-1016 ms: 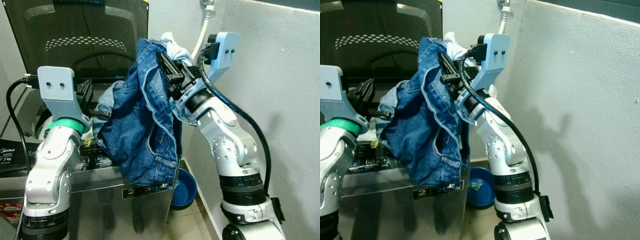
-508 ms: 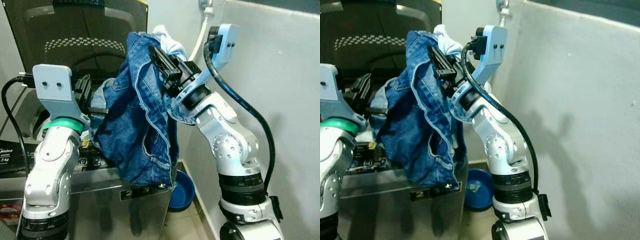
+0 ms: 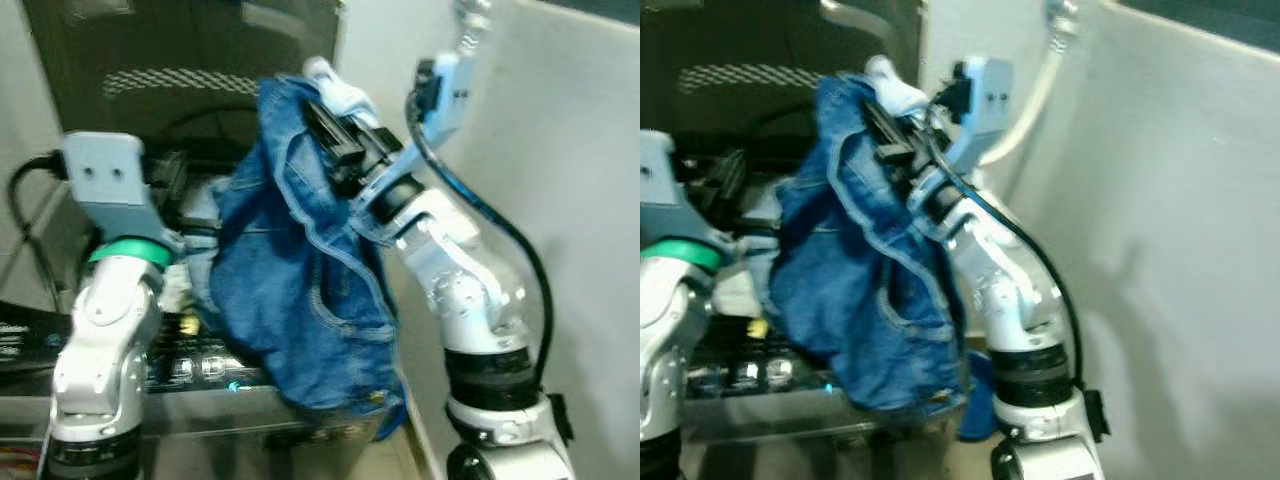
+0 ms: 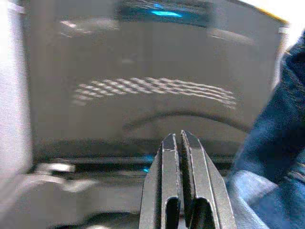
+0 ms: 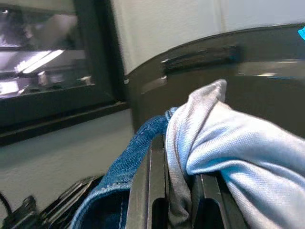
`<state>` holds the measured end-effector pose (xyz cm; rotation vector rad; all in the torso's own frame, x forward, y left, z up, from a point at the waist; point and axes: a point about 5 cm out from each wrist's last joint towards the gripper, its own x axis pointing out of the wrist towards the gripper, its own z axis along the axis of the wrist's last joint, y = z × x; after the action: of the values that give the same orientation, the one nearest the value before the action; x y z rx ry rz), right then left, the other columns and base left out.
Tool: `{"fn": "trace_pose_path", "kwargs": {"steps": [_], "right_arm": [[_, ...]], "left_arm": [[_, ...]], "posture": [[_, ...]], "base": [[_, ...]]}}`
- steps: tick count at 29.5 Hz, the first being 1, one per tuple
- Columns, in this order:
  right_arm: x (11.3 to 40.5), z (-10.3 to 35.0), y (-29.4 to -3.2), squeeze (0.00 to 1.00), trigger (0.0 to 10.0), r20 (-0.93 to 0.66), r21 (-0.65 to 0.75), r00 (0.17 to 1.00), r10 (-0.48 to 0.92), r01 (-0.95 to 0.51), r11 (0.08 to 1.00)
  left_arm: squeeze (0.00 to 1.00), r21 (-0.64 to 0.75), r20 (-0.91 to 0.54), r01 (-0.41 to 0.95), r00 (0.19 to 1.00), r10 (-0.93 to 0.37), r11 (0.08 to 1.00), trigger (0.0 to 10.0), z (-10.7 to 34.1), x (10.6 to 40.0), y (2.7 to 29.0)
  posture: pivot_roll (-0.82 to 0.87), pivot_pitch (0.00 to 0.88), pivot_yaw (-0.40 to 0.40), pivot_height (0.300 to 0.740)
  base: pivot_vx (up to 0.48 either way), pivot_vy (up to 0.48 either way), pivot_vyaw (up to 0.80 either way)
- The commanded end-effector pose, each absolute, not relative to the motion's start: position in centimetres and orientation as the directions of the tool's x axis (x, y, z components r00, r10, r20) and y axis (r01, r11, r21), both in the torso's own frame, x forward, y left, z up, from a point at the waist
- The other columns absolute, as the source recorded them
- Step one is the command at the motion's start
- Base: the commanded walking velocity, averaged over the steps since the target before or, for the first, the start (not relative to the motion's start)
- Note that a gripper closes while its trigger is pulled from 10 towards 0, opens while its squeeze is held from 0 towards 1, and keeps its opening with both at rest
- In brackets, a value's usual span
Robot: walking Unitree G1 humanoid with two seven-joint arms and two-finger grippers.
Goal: Clothes washing
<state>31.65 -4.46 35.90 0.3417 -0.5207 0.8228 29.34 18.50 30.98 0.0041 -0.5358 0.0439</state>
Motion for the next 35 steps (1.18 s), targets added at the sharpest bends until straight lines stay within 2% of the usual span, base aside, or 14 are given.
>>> {"fn": "trace_pose_path", "kwargs": {"steps": [1,15,23,35], "right_arm": [[31.0,36.6,-4.3,0.0,10.0,0.591,0.063,0.532,0.607,-0.78,0.622],[31.1,36.5,-4.4,0.0,10.0,0.587,0.066,0.534,0.609,-0.781,0.621],[32.8,35.9,-3.8,0.0,10.0,0.512,0.059,0.582,0.633,-0.758,0.65],[33.2,35.5,-3.9,0.0,10.0,0.497,0.095,0.611,0.616,-0.744,0.661]], "left_arm": [[0.0,-0.015,0.51,-0.034,0.859,0.037,0.999,10.0,30.8,29.3,18.2],[0.0,-0.013,0.516,-0.039,0.855,0.04,0.999,10.0,30.9,29.2,18.3],[0.0,0.022,0.465,-0.064,0.884,0.046,0.998,10.0,30.1,29.3,18.6],[0.0,0.009,0.466,-0.054,0.884,0.044,0.998,10.0,30.1,29.2,18.7]], "posture": [[0.05,0.0,-0.028,0.74],[0.05,0.0,-0.029,0.74],[0.06,0.011,-0.039,0.74],[0.05,0.014,-0.03,0.74]], "base": [[0.0,0.0,0.0],[0.0,0.0,0.0],[0.0,0.0,0.0],[0.0,0.444,0.0]]}}
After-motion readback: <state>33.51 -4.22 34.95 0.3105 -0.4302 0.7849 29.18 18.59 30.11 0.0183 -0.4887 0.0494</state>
